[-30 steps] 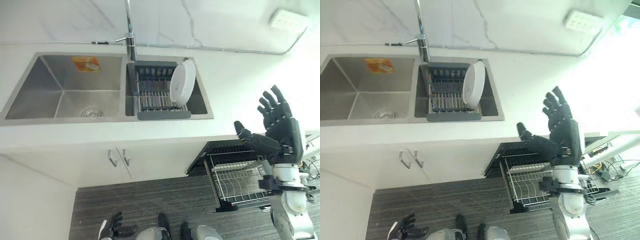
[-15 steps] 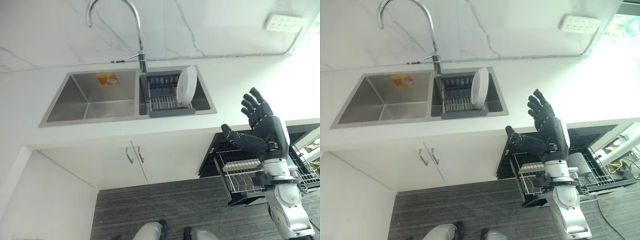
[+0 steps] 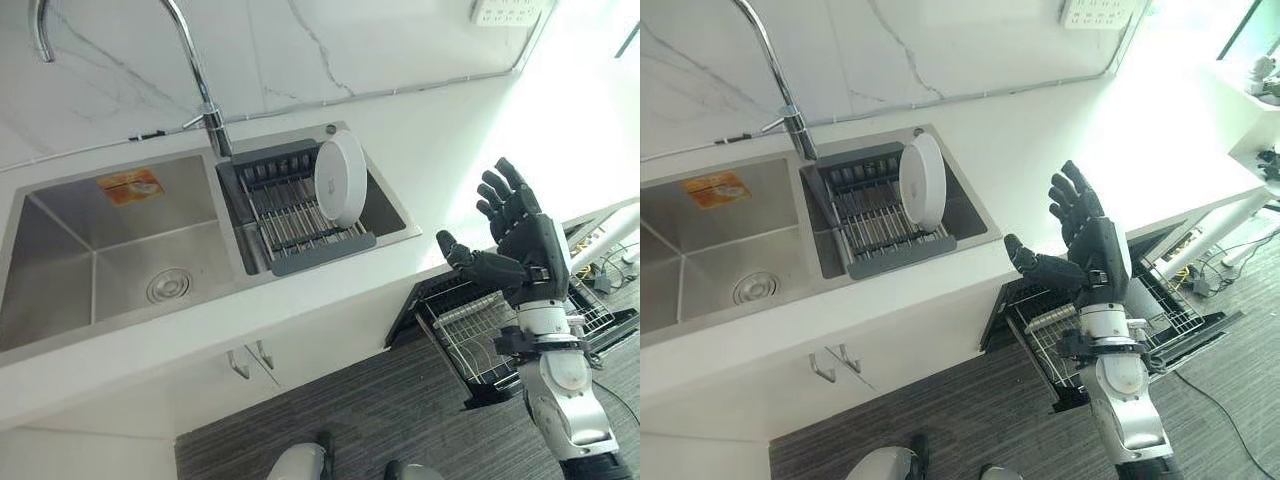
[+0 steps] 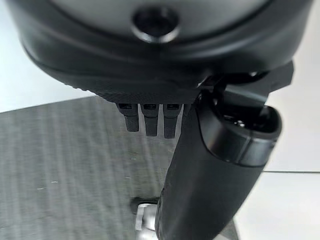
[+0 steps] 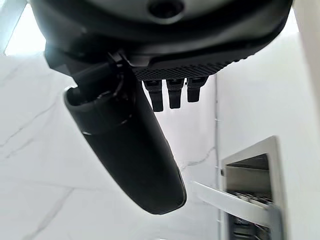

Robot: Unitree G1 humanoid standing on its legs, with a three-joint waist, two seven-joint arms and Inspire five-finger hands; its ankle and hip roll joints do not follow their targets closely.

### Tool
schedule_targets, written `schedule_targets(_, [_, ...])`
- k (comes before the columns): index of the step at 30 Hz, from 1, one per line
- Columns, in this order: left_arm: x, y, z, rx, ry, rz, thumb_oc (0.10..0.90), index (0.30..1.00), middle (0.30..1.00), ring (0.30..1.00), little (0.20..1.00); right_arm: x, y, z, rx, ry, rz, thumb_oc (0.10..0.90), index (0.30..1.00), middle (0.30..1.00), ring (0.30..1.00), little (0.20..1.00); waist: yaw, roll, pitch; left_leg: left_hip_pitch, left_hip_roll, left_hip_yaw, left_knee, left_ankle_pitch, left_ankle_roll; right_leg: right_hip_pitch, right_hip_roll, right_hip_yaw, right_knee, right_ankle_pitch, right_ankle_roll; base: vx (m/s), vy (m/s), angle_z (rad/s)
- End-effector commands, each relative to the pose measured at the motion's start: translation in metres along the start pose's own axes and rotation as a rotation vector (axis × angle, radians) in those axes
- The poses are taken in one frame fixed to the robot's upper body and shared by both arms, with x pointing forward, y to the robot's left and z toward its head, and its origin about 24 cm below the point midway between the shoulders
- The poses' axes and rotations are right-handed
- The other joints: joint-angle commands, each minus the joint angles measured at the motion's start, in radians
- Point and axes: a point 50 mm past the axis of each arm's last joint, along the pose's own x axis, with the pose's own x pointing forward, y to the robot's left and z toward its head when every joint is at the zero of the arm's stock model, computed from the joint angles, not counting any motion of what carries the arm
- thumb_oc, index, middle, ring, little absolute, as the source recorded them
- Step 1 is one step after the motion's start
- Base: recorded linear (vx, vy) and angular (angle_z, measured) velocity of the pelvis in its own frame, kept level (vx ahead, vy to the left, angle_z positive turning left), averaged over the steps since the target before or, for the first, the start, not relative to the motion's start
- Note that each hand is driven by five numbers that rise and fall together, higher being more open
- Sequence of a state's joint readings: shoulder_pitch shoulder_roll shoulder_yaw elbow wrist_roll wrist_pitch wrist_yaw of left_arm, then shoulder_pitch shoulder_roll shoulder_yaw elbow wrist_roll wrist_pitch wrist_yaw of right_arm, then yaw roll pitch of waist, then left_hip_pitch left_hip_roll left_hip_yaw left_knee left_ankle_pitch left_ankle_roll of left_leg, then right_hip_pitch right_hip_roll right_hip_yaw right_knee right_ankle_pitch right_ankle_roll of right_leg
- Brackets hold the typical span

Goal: Place the dishes in the dishwasher.

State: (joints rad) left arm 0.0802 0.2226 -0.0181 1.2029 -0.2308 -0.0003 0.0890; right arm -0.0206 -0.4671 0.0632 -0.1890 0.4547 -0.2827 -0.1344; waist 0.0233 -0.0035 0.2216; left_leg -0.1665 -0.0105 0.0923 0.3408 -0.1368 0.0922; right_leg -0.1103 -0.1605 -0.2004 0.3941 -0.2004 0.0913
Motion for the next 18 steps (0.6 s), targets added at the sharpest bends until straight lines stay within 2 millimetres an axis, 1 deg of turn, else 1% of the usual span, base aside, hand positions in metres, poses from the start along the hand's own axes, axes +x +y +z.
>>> schedule_targets(1, [-0.003, 0.008, -0.019, -0.002, 0.056, 0.043, 0.800, 0.900, 0.900, 0.900, 0.900, 0.032, 0.000, 0.054, 0.009, -0.321, 0.057, 0.800, 0.900, 0.900, 0.900, 0.900, 0.021, 0.030, 0.015, 0.059, -0.041, -0.072, -0.041, -0.128, -0.029, -0.054, -0.032, -0.023, -0.094, 0.154, 0.055, 0.03, -0.215, -0.66])
schedule_targets(2, [-0.003, 0.009, -0.016, -0.023, 0.055, 0.045, 0.800, 0.900, 0.900, 0.900, 0.900, 0.033, -0.001, 0.054, 0.013, -0.316, 0.068, 0.800, 0.900, 0.900, 0.900, 0.900, 0.022, 0.029, 0.012, 0.051, -0.024, -0.059, -0.041, -0.130, -0.040, -0.047, -0.032, -0.021, -0.094, 0.090, 0.058, 0.05, -0.307, -0.43])
schedule_targets(3, [-0.003, 0.007, -0.018, -0.040, 0.058, 0.045, 0.800, 0.900, 0.900, 0.900, 0.900, 0.033, 0.001, 0.054, 0.009, -0.306, 0.081, 0.800, 0.900, 0.900, 0.900, 0.900, 0.028, 0.015, -0.004, 0.033, -0.010, -0.029, -0.041, -0.124, -0.058, -0.061, -0.052, -0.025, -0.094, 0.063, 0.068, 0.06, -0.368, -0.23])
schedule_targets(4, [-0.004, 0.006, -0.019, -0.008, 0.056, 0.038, 0.800, 0.900, 0.900, 0.900, 0.900, 0.034, 0.002, 0.055, -0.002, -0.309, 0.075, 0.800, 0.900, 0.900, 0.900, 0.900, 0.032, 0.011, -0.012, 0.023, 0.009, -0.020, -0.041, -0.121, -0.073, -0.072, -0.061, -0.034, -0.094, 0.057, 0.070, 0.06, -0.328, 0.01])
schedule_targets(5, [-0.004, 0.006, -0.022, -0.002, 0.062, 0.040, 0.800, 0.900, 0.900, 0.900, 0.900, 0.035, 0.001, 0.056, -0.001, -0.305, 0.068, 0.800, 0.900, 0.900, 0.900, 0.900, 0.033, 0.009, -0.016, 0.018, 0.017, -0.017, -0.041, -0.121, -0.081, -0.073, -0.063, -0.039, -0.094, 0.052, 0.071, 0.05, -0.201, 0.05])
schedule_targets(8, [-0.005, 0.004, -0.030, 0.029, 0.080, 0.051, 0.800, 0.900, 0.900, 0.900, 0.900, 0.036, -0.001, 0.055, 0.000, -0.289, 0.049, 0.800, 0.900, 0.900, 0.900, 0.900, 0.036, 0.005, -0.028, 0.013, 0.033, -0.013, -0.041, -0.119, -0.094, -0.059, -0.060, -0.049, -0.094, 0.034, 0.068, 0.06, -0.118, 0.17])
schedule_targets(9, [-0.006, 0.004, -0.034, 0.039, 0.086, 0.059, 0.800, 0.900, 0.900, 0.900, 0.900, 0.036, 0.000, 0.055, -0.005, -0.284, 0.051, 0.800, 0.900, 0.900, 0.900, 0.900, 0.037, 0.005, -0.033, 0.012, 0.045, -0.005, -0.041, -0.116, -0.102, -0.049, -0.060, -0.058, -0.094, 0.025, 0.064, 0.05, -0.085, 0.09])
schedule_targets(14, [-0.007, 0.007, -0.040, 0.056, 0.109, 0.074, 0.800, 0.900, 0.900, 0.900, 0.900, 0.034, -0.001, 0.053, -0.003, -0.259, 0.068, 0.800, 0.900, 0.900, 0.900, 0.900, 0.039, 0.004, -0.044, 0.020, 0.063, 0.003, -0.041, -0.114, -0.117, -0.021, -0.058, -0.076, -0.094, 0.004, 0.057, 0.06, -0.049, 0.08])
schedule_targets(18, [-0.008, 0.009, -0.044, 0.083, 0.121, 0.066, 0.800, 0.900, 0.900, 0.900, 0.900, 0.039, 0.004, 0.051, 0.020, -0.244, 0.138, 0.800, 0.900, 0.900, 0.900, 0.900, 0.056, 0.002, -0.057, 0.024, 0.068, -0.005, -0.041, -0.110, -0.126, 0.003, -0.056, -0.091, -0.094, -0.010, 0.053, 0.09, -0.012, 0.09])
